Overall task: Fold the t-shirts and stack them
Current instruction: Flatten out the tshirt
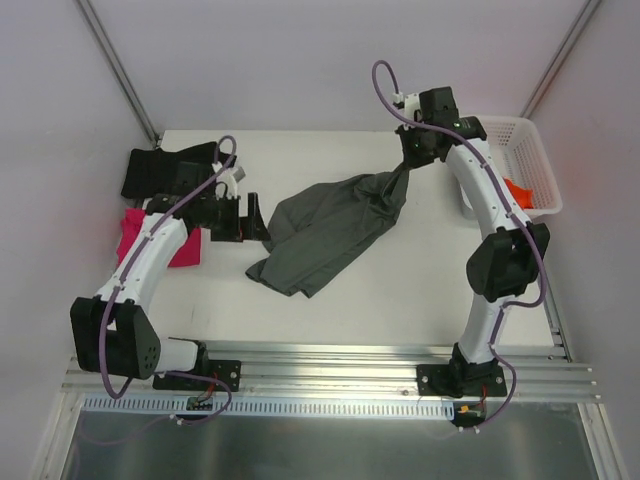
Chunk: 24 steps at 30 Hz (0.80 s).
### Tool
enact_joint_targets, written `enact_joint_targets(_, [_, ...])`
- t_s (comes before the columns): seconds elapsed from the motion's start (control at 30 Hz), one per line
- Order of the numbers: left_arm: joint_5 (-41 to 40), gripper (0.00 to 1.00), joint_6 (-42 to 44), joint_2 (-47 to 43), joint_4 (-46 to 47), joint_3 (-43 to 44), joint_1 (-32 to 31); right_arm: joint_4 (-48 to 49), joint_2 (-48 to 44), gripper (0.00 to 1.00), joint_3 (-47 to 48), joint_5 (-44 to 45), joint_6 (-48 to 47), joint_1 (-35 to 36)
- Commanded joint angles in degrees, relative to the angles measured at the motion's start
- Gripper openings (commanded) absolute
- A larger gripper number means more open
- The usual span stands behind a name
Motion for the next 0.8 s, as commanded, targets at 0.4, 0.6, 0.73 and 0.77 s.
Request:
enact_joint_targets(0.4, [-36.6, 0.94, 28.2, 5.4, -3.6, -1.9, -26.0, 2.2, 5.8, 0.01, 9.0, -0.8, 3.6, -2.6])
enact_joint_targets(0.6, [-44.8, 0.84, 30.5, 15.8, -3.7, 3.5, -37.1, 2.3, 5.9, 0.01, 9.0, -0.4, 3.3, -2.5])
enact_joint_targets(0.73, [-45.1, 0.84, 29.4, 22.2, -3.9, 9.5, -42.0, 2.3, 5.5, 0.01, 8.7, -0.1, 2.9, -2.5])
enact_joint_targets(0.77, [-45.3, 0.85, 29.0, 23.1, -4.0, 11.1, -42.7, 2.3, 5.1, 0.01, 8.5, 0.0, 2.8, -2.4])
